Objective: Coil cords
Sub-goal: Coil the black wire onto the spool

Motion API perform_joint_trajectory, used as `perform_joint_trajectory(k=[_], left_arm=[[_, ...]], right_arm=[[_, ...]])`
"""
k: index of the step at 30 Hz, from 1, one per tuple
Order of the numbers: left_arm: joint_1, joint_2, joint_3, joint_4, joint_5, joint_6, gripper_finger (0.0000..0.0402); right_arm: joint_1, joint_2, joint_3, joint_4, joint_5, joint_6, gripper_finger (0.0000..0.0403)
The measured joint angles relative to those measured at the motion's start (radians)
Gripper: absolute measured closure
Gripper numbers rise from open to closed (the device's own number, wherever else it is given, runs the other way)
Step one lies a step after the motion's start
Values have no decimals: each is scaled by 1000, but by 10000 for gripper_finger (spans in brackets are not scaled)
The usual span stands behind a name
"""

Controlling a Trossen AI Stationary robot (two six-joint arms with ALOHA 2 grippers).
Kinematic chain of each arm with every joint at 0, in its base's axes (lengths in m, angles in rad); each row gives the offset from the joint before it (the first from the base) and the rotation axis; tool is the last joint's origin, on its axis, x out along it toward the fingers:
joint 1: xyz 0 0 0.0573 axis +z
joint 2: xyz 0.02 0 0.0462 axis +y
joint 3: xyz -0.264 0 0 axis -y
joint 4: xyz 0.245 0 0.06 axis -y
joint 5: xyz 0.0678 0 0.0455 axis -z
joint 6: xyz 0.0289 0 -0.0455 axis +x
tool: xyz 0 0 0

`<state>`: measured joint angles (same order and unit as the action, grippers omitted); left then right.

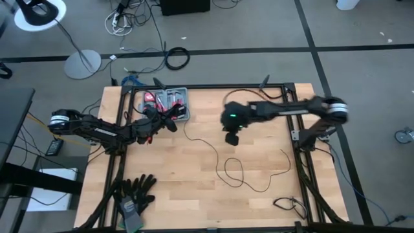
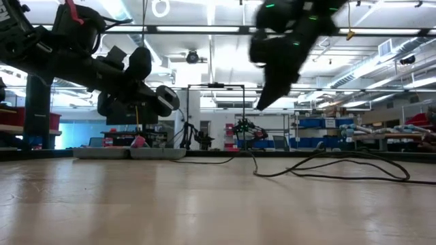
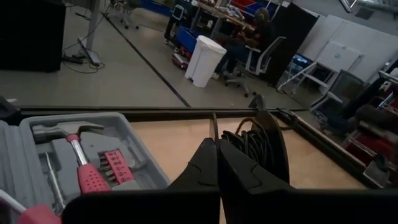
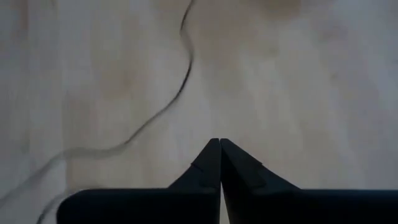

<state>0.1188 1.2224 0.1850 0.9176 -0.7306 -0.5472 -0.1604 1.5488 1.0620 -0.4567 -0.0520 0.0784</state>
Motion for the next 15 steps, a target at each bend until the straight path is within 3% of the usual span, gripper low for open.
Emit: perform_joint_trajectory(k=[4,8,10,12,15], left_arm=[[-1,0,0,20,36,33,401],[-3,0,1,87,79,104,401],[-3,0,1,116,88,134,401],[-3,0,2,135,89,172,401],[-3,0,3,153,90,181,401]], right_arm=[[22,-168,-365,600,127,129,396],[57,-81,-661,1416,236,192,389],[72,32,-721,1723,264,194,389],[80,151,-722,1917,267,193,390],[87,309,-627,2006,269,191,395]])
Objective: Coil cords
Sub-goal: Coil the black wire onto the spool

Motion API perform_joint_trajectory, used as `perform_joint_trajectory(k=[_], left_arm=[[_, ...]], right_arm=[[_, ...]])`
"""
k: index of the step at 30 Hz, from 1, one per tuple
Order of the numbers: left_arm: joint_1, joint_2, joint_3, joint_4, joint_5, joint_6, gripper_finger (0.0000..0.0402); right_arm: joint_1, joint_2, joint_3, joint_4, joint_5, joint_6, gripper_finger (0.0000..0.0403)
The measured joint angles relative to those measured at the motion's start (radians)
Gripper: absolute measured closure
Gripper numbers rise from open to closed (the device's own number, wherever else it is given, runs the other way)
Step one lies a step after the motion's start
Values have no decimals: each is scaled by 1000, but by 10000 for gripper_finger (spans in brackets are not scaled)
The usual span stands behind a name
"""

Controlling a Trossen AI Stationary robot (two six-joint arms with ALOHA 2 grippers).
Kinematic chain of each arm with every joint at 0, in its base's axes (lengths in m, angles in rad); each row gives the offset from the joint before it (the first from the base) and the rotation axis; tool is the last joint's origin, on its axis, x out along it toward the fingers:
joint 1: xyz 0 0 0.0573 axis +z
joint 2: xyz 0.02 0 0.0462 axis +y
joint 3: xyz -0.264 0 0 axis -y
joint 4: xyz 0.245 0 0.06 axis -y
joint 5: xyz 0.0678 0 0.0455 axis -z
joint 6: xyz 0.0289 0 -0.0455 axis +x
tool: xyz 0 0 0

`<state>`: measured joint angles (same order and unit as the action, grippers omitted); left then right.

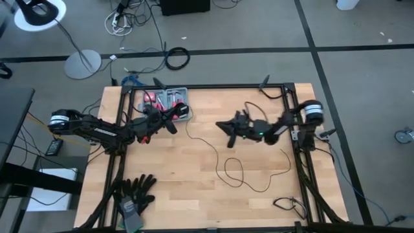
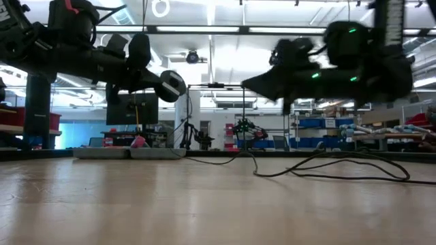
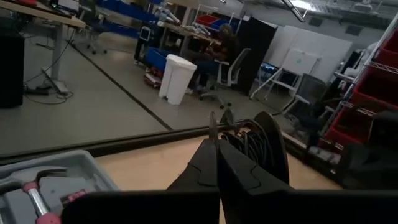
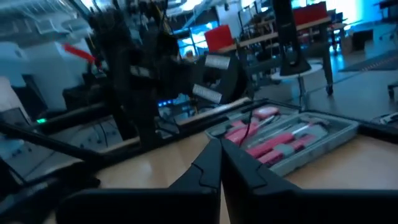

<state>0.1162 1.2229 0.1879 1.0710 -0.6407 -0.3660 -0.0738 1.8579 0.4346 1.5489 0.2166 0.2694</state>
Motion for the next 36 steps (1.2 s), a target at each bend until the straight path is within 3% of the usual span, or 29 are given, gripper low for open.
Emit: perform_joint_trajectory(k=[6,12,18,28,36], left_arm=[[-18,1,0,28,-1,22,401],[-27,1,26,34,-1,80,401],[-31,1,53,24,-1,148,401],[-32,1,75,9,7,156,401],[-32,0,77,13,11,157,401]], right_arm=[[-18,214,223,-2,1,-78,399],[-50,297,356,-20,0,-110,387],[-54,299,416,-212,-15,-98,346],[-79,300,465,-270,-18,-107,267],[-89,300,466,-259,-16,-107,236]])
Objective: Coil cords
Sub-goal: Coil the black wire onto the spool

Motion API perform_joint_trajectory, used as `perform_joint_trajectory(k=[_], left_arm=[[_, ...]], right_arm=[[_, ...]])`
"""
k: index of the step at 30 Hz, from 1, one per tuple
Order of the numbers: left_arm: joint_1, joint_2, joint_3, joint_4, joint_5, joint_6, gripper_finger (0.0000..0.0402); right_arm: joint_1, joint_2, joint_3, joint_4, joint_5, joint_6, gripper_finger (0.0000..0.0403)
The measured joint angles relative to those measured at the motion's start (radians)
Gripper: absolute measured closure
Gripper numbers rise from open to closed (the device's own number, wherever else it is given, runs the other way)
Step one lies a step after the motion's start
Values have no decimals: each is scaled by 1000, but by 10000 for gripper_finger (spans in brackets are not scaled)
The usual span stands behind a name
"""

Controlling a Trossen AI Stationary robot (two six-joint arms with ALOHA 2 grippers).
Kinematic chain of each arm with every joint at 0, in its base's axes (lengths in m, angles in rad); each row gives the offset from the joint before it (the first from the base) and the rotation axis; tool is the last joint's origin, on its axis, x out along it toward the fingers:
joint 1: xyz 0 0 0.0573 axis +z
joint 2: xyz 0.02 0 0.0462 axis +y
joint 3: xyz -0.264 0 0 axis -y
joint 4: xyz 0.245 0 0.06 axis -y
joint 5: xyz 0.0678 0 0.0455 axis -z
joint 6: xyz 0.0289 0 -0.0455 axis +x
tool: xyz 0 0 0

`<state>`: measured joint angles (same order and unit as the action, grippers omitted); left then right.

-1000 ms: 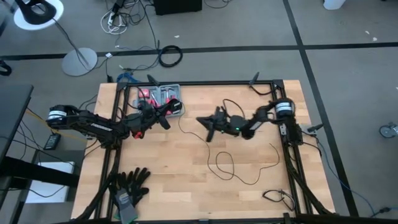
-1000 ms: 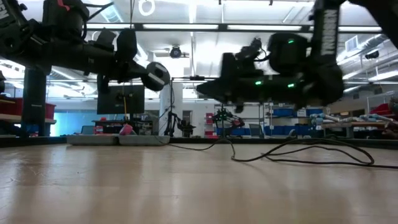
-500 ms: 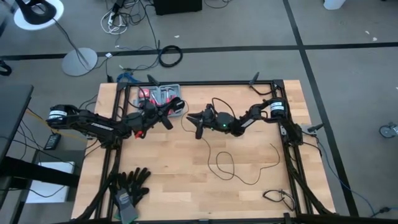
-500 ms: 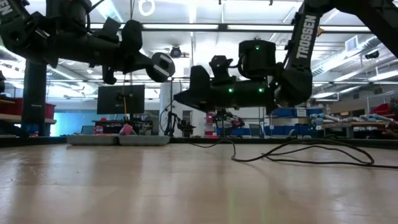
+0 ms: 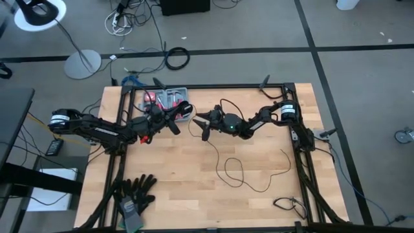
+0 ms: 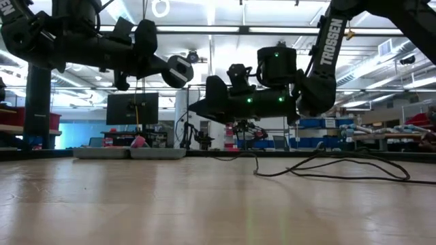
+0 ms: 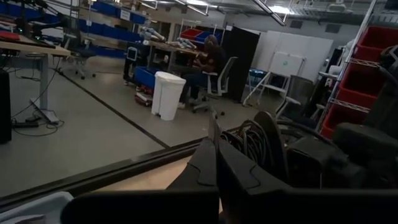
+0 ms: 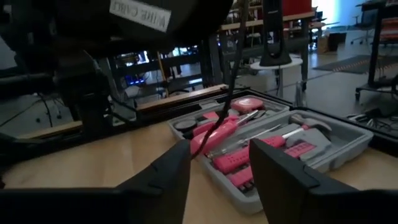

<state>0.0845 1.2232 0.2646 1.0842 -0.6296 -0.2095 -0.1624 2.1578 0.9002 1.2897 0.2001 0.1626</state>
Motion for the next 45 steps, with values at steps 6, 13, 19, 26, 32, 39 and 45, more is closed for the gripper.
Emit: perform_joint_trajectory(k=[6,13,19,26,32,39,45], left_arm=[[0,0,2,7,1,2,401],[0,0,2,12,3,21,401],[0,0,2,17,3,24,401],[0,0,2,10,3,26,401],[0,0,2,10,3,25,401],[0,0,2,-16,-6,-14,401],[0,0,2,-173,-113,-91,401]], right_arm=[[-3,0,29,-23,-5,0,234],[-2,0,75,-100,-65,9,250],[-3,0,78,-144,-64,53,291],[0,0,78,-148,-61,46,379],[28,0,127,-281,3,45,399],[40,0,343,-721,-22,-52,401],[68,0,441,-808,-62,-225,402]])
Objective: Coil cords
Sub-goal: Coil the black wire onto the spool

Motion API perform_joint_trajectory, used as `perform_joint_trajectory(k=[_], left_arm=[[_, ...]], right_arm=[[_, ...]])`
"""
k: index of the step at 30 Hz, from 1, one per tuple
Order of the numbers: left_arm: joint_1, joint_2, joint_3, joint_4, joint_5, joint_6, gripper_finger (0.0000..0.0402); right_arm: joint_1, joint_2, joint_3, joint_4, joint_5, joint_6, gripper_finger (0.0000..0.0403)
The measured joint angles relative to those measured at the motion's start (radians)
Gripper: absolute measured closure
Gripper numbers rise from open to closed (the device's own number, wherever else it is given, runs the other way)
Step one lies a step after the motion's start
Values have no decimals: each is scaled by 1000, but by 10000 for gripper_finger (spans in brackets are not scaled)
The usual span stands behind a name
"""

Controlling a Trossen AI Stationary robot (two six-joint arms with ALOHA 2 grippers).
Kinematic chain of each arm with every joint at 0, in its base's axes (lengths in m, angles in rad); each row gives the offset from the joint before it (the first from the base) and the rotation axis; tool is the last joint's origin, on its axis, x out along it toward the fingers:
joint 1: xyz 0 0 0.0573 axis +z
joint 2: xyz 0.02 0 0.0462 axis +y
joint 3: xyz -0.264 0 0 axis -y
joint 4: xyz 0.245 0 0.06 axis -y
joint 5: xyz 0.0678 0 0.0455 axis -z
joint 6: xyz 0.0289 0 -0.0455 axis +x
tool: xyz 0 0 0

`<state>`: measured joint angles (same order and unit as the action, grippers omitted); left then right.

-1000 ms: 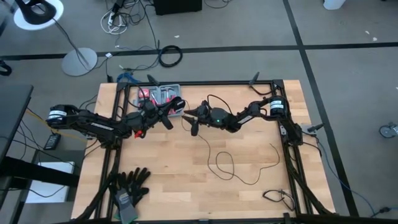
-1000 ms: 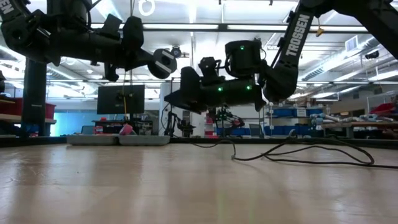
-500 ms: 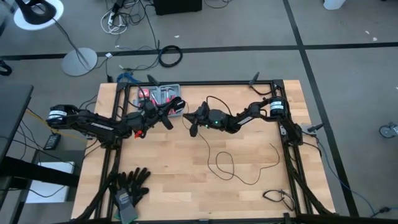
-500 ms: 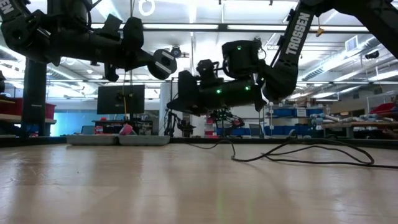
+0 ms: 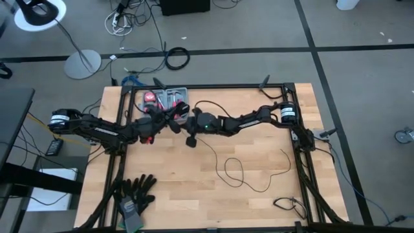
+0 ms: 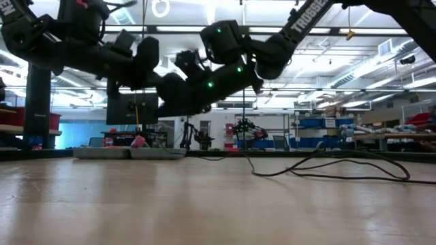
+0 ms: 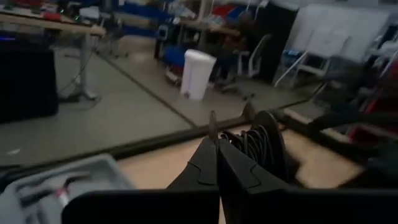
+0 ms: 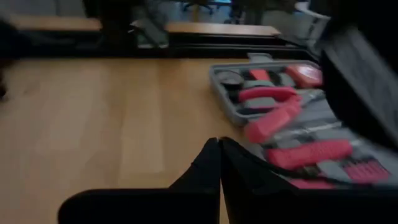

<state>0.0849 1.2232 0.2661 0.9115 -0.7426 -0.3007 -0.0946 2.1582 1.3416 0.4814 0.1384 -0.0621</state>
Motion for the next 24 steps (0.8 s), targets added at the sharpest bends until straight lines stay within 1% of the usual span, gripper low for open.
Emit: perform_joint_trajectory(k=[5,7,9,11,16,19,22,24], left_arm=[[0,0,0,-108,-29,-50,401],[0,0,0,-133,-44,-52,401],[0,0,0,-137,-58,-56,401],[0,0,0,-136,-71,-76,401],[0,0,0,-109,-80,-70,402],[0,0,0,-106,-80,-70,402],[0,0,-1,-92,-81,-61,402],[0,0,-1,-73,-98,-46,402]], right_arm=[[20,0,57,-95,-21,-99,402],[21,0,76,-126,-61,-121,403],[20,0,90,-151,-123,-122,403],[20,0,94,-182,-150,-105,403],[20,0,94,-312,-154,-48,402],[15,0,95,-418,-153,-38,396],[5,0,95,-509,-155,20,387],[0,0,94,-578,-185,55,382]])
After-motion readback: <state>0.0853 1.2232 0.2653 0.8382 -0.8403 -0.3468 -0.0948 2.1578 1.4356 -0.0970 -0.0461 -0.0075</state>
